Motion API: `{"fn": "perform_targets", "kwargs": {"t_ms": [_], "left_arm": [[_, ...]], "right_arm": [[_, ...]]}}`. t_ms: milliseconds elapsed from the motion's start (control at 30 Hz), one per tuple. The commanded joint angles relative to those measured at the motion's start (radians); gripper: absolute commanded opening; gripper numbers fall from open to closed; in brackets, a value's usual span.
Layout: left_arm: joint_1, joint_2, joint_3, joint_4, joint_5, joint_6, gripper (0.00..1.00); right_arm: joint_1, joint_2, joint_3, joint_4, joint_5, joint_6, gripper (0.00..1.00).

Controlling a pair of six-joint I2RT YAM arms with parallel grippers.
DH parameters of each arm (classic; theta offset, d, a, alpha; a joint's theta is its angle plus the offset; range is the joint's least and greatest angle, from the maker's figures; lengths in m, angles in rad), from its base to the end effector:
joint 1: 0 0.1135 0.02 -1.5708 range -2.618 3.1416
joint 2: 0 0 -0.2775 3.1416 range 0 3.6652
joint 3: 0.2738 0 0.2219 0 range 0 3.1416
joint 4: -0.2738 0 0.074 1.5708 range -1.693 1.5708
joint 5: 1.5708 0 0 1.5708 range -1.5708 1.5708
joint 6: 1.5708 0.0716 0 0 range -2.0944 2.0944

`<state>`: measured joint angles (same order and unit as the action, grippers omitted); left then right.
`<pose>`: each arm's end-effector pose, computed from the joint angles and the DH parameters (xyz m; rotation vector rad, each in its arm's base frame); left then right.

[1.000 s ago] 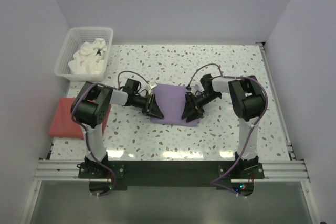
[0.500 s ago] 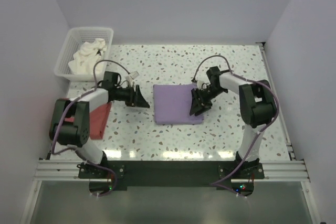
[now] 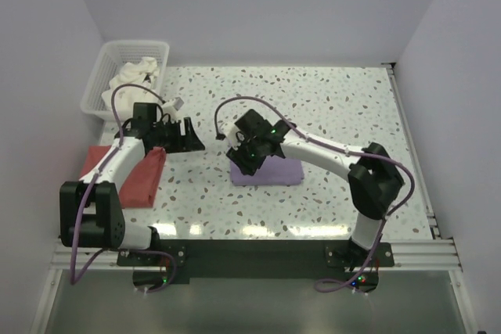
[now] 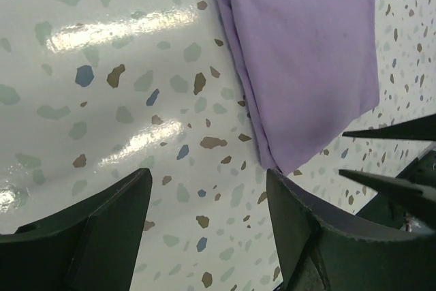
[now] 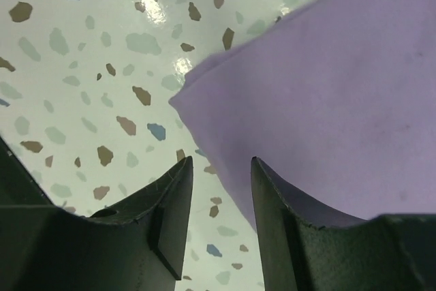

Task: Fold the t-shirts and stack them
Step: Neatly place the folded tshirt to the corner

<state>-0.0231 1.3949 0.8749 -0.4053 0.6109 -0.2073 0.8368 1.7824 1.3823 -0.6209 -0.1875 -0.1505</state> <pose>0.2654 -0.0472 0.2267 0.0318 2.4536 -0.8582 0.2405 0.2865 0.2338 -1.3147 2.2954 0.4851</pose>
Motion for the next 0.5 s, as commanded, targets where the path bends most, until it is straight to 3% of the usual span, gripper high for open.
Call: {"fn": "perform_targets", "kwargs": {"t_ms": [0,467], "left_arm": [[0.017,-0.04,0.001,-0.012,-0.071,-0.044,0.74],[0.022,-0.014,-0.034,0.025,-0.08,-0.084,0.77]], "right_arm": [[0.088,0.047,0.058,0.058,0.154,-0.072,0.44],[0.202,0.14,-0.032,0.187,0.184,-0.116,0.49]]}}
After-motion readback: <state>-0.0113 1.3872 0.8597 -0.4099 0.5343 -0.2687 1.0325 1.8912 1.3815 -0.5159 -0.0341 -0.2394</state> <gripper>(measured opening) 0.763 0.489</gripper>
